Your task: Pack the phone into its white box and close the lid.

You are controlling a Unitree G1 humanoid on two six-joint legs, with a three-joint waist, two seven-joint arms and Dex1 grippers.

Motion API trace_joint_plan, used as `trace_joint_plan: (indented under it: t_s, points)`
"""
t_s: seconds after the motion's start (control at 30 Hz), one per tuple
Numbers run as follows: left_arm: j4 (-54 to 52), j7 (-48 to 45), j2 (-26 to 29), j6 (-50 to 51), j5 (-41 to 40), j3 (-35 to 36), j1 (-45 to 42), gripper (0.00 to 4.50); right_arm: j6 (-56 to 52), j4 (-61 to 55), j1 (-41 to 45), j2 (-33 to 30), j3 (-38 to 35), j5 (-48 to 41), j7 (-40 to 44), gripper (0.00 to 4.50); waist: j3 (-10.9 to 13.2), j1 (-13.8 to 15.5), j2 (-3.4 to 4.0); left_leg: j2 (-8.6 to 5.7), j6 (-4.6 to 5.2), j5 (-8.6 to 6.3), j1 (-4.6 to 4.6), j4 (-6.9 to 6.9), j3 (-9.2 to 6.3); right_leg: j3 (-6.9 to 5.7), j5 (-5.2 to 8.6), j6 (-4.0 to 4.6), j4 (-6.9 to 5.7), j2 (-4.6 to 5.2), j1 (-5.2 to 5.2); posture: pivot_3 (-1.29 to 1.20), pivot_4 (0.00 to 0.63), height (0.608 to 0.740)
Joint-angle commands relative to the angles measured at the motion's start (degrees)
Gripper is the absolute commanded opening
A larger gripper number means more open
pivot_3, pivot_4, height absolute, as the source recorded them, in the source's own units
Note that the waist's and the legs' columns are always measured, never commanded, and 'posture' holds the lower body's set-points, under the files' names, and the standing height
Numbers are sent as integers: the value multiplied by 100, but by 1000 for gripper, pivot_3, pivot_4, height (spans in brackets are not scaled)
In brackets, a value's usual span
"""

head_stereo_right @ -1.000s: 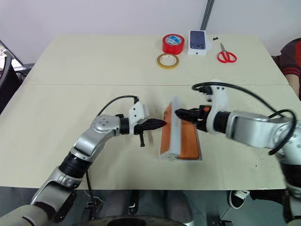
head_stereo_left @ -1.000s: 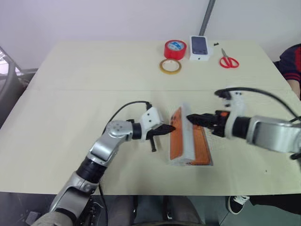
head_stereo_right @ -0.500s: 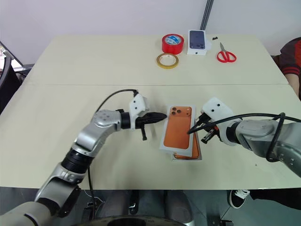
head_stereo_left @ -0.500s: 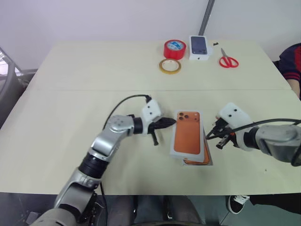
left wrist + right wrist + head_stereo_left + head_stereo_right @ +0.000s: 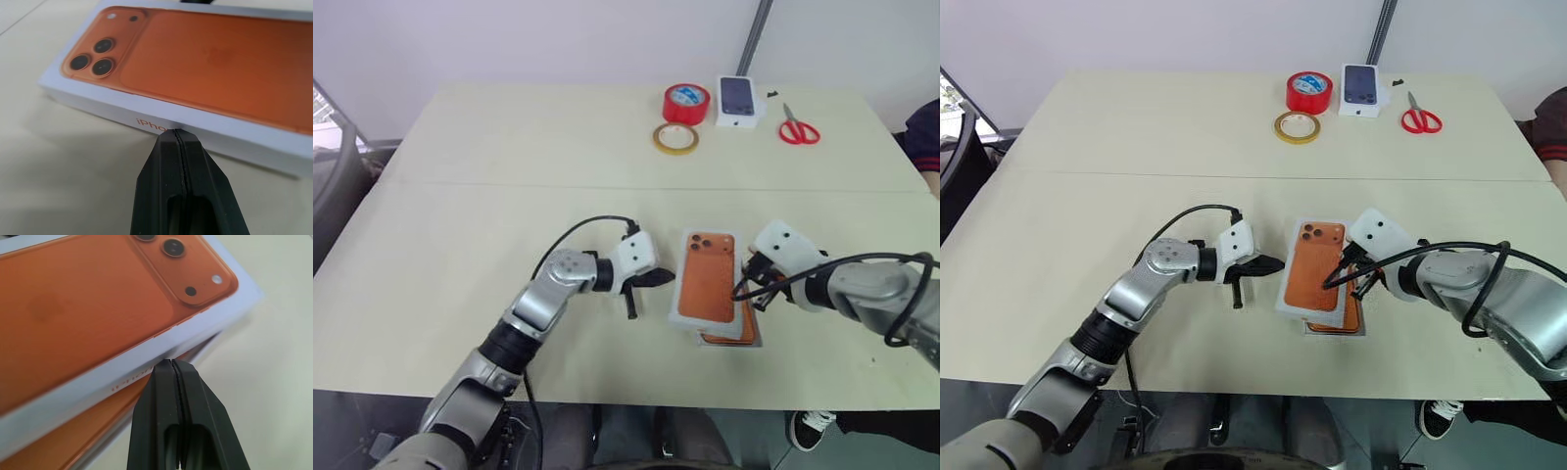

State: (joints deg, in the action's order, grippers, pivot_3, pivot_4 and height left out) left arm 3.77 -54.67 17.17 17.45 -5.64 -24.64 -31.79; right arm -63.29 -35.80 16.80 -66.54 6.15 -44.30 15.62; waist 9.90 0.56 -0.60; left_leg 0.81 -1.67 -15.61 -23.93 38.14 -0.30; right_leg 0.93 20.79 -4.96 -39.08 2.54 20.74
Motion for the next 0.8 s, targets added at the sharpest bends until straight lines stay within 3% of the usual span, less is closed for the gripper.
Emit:
trace_joint_plan:
  t_s: [0.03,0.4,0.8]
  points:
    - [-187,-185,-199,-140,-93,-130,-118,0,-66,-298,-56,50,-256,82,248,23,0,4,0,0,0,0,0,0,0,0,0,0,0,0,0,0,150,740]
    - [-497,-488,-201,-43,-57,-200,-134,0,-399,-713,-763,11,-849,310,668,23,0,10,0,0,0,0,1,0,-1,-1,0,0,-1,-1,-3,0,150,740]
    - [-409,-539,-371,-3,-26,-304,-165,0,-487,-702,-1044,143,-1012,670,813,23,0,11,0,-2,0,0,1,1,-2,-1,0,0,-1,-2,-4,0,150,740]
